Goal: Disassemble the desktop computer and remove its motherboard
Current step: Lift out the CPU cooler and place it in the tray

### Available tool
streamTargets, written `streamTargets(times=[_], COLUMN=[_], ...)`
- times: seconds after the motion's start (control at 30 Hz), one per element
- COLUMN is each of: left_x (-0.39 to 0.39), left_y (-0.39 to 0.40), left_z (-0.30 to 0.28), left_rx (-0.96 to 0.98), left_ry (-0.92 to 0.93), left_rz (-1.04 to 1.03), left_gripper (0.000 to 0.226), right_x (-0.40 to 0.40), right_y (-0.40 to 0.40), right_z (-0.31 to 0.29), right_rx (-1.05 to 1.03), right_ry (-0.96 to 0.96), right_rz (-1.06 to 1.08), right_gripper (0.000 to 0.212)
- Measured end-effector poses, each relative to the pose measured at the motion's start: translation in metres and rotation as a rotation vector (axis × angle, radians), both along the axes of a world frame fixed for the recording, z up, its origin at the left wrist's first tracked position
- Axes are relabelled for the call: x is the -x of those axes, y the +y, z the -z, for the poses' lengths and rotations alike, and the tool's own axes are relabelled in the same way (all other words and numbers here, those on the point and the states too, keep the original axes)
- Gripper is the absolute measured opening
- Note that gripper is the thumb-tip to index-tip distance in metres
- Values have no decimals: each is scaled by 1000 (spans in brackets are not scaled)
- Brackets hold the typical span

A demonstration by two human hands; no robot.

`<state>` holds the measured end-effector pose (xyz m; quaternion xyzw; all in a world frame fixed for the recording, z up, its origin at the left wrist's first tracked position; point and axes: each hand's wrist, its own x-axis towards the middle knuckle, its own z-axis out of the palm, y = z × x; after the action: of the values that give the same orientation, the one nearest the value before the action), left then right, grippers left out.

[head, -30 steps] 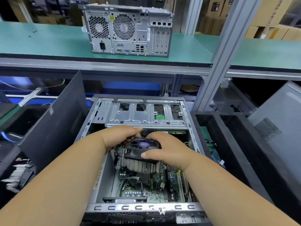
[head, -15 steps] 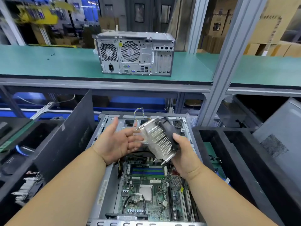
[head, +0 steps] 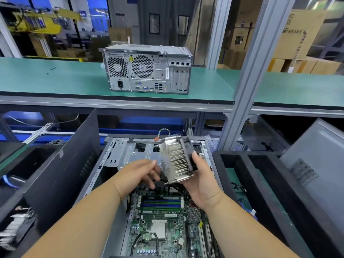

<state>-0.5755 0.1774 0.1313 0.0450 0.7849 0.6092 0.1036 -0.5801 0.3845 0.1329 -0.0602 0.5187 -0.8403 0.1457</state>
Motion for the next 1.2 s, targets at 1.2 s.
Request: streamTargets(times=[1.2], left_x=[-17], left_y=[209], left_z=[-39], left_rx=[446], left_ry=[795], left_rz=[32], left_gripper=[77], right_x=[-38], right_y=[156], right_z=[-54], right_rx=[-767], right_ry=[152], right_rz=[584], right_gripper=[48])
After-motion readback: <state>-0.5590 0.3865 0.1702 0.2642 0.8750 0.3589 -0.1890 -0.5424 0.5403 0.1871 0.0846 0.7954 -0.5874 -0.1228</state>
